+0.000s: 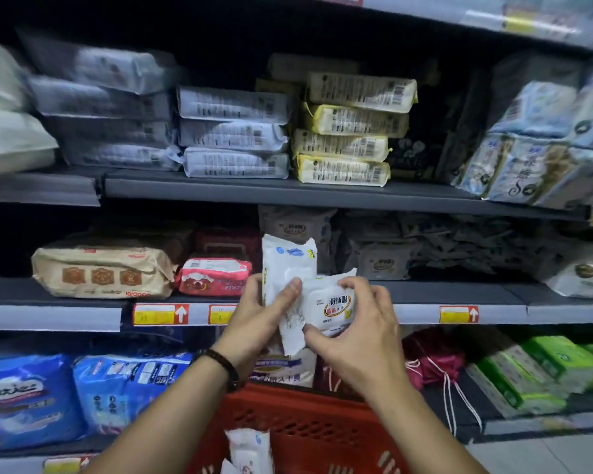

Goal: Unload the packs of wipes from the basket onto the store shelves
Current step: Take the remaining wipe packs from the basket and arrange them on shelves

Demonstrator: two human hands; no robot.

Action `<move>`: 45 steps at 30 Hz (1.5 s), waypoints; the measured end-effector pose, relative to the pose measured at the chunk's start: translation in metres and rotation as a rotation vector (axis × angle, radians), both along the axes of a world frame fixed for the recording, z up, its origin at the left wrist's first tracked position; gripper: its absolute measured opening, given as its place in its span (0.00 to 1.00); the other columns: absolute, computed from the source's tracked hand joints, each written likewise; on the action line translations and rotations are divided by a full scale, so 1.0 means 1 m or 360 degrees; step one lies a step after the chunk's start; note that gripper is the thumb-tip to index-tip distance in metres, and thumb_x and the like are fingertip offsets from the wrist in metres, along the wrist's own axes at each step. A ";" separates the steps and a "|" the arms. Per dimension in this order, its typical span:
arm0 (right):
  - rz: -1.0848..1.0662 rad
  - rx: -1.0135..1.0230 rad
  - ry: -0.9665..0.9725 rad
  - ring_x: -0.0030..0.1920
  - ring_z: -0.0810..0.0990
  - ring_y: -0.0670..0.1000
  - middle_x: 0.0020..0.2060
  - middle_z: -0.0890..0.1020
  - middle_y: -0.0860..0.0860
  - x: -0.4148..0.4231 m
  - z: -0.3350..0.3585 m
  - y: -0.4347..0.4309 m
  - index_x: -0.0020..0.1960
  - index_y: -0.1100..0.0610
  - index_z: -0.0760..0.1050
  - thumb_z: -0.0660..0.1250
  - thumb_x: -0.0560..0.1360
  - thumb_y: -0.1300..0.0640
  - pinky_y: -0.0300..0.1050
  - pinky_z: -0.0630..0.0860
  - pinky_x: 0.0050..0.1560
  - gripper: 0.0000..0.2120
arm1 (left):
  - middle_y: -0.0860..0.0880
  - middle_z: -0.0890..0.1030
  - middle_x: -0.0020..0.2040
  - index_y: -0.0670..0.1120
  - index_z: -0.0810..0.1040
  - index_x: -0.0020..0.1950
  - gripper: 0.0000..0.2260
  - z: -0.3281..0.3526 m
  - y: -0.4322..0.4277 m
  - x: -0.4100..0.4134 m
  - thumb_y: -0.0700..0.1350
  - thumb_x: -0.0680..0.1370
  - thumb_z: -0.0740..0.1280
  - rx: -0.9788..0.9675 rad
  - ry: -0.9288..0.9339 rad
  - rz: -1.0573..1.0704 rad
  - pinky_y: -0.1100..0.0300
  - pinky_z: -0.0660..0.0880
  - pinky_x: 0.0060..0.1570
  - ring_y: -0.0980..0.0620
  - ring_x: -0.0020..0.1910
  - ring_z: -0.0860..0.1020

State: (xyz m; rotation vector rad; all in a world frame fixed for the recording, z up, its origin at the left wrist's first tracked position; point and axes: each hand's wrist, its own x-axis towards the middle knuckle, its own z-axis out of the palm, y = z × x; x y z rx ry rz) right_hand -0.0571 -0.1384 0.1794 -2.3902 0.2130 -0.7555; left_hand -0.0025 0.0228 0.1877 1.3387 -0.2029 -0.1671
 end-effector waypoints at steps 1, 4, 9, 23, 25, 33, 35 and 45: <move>-0.0019 0.0018 -0.0035 0.58 0.77 0.51 0.57 0.70 0.45 0.007 0.004 0.002 0.65 0.41 0.68 0.75 0.59 0.35 0.43 0.73 0.58 0.37 | 0.46 0.88 0.56 0.52 0.74 0.63 0.35 0.007 0.003 0.007 0.72 0.66 0.76 0.0032 0.0040 -0.0008 0.42 0.84 0.44 0.43 0.49 0.88; -0.0099 0.0160 -0.0145 0.60 0.75 0.53 0.60 0.71 0.49 0.034 0.011 0.007 0.65 0.46 0.68 0.78 0.63 0.42 0.44 0.69 0.57 0.35 | 0.49 0.89 0.55 0.52 0.79 0.62 0.30 0.004 0.007 0.023 0.70 0.70 0.74 -0.0050 0.0154 0.0118 0.40 0.82 0.57 0.44 0.54 0.87; -0.0154 0.0352 -0.0183 0.61 0.73 0.55 0.60 0.71 0.52 0.090 0.016 0.012 0.64 0.49 0.67 0.78 0.65 0.46 0.45 0.69 0.59 0.33 | 0.45 0.89 0.54 0.46 0.79 0.62 0.19 -0.021 0.030 0.045 0.40 0.74 0.79 -0.0048 0.0096 0.0318 0.40 0.84 0.55 0.44 0.52 0.88; -0.0078 -0.0021 0.0089 0.67 0.76 0.58 0.65 0.74 0.54 0.164 -0.039 -0.012 0.74 0.53 0.71 0.73 0.79 0.52 0.50 0.73 0.68 0.26 | 0.61 0.86 0.46 0.61 0.80 0.57 0.22 -0.019 0.076 0.064 0.47 0.69 0.83 0.1075 -0.0567 0.0878 0.56 0.81 0.43 0.61 0.43 0.83; -0.0009 0.0207 -0.0083 0.66 0.78 0.53 0.66 0.76 0.51 0.151 -0.039 -0.022 0.74 0.52 0.72 0.73 0.78 0.55 0.50 0.75 0.69 0.25 | 0.62 0.85 0.45 0.64 0.77 0.57 0.23 -0.021 0.071 0.064 0.48 0.69 0.83 0.1079 -0.0571 0.0851 0.52 0.83 0.43 0.60 0.42 0.84; 0.0707 0.0509 -0.0030 0.67 0.75 0.37 0.66 0.76 0.33 0.107 -0.040 -0.048 0.74 0.36 0.72 0.78 0.76 0.51 0.36 0.76 0.60 0.30 | 0.64 0.83 0.50 0.64 0.80 0.59 0.21 -0.015 0.024 0.062 0.47 0.72 0.81 0.1294 -0.0937 0.0524 0.59 0.79 0.50 0.64 0.50 0.81; 0.0524 0.0459 -0.0184 0.64 0.77 0.38 0.63 0.77 0.35 0.109 -0.038 -0.051 0.72 0.40 0.74 0.78 0.75 0.48 0.35 0.74 0.62 0.27 | 0.61 0.80 0.51 0.62 0.82 0.60 0.21 -0.005 0.012 0.071 0.44 0.72 0.80 0.1360 -0.1043 0.0437 0.58 0.77 0.55 0.61 0.52 0.79; -0.0184 0.0065 0.0398 0.63 0.75 0.57 0.57 0.83 0.48 0.120 -0.044 -0.072 0.62 0.44 0.72 0.67 0.78 0.35 0.55 0.71 0.61 0.19 | 0.50 0.83 0.60 0.62 0.77 0.68 0.24 0.024 -0.047 0.131 0.60 0.73 0.76 0.2274 -0.1175 0.0368 0.48 0.74 0.63 0.44 0.62 0.78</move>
